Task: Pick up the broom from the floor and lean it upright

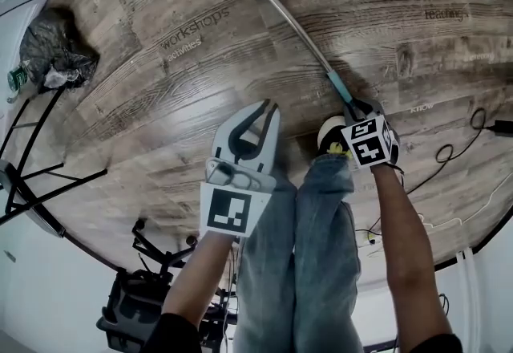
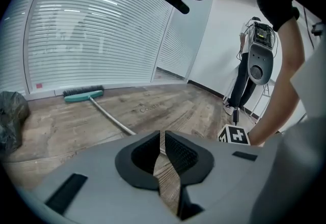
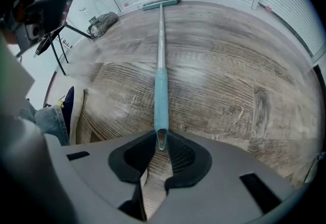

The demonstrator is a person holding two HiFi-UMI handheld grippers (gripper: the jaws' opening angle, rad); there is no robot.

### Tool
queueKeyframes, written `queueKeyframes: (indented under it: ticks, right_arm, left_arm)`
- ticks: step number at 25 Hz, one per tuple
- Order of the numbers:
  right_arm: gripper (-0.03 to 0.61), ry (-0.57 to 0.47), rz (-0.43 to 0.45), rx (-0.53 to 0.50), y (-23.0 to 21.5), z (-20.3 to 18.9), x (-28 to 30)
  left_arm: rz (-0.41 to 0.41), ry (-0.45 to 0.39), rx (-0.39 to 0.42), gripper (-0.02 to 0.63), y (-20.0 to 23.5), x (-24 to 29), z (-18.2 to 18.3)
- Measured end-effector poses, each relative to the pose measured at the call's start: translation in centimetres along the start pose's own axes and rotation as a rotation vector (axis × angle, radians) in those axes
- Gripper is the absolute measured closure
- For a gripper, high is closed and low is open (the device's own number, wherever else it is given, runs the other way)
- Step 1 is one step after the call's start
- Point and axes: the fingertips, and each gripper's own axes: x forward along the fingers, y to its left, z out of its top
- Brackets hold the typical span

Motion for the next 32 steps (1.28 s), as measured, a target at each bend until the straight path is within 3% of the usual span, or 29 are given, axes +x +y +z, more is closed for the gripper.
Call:
queueKeyframes:
  ticks: [7, 16, 23, 32]
  right_arm:
    - [0.502, -0.02, 0.014, 0.007, 0.6, 1.3, -6.5]
    - [0.502, -0.088, 0.045, 0.03, 3.1, 6.2, -20.9]
    - [0.502, -0.267, 0.058, 0.029, 5.1, 13.8, -34.6]
    - [0.505, -0.566, -0.005, -0.038, 6.0, 28.2, -50.3]
  left_arm:
    - [-0.031, -0.029, 0.035, 0.591, -1.8, -1.7, 5.7]
    - [-0.031, -0.086, 0.104, 0.591, -3.0, -7.2, 18.7]
    - [-0.06, -0.07, 0.205, 0.591, -4.8, -12.4, 27.6]
    - [-0.031, -0.153, 0.253, 0.591, -3.3, -19.0, 38.4]
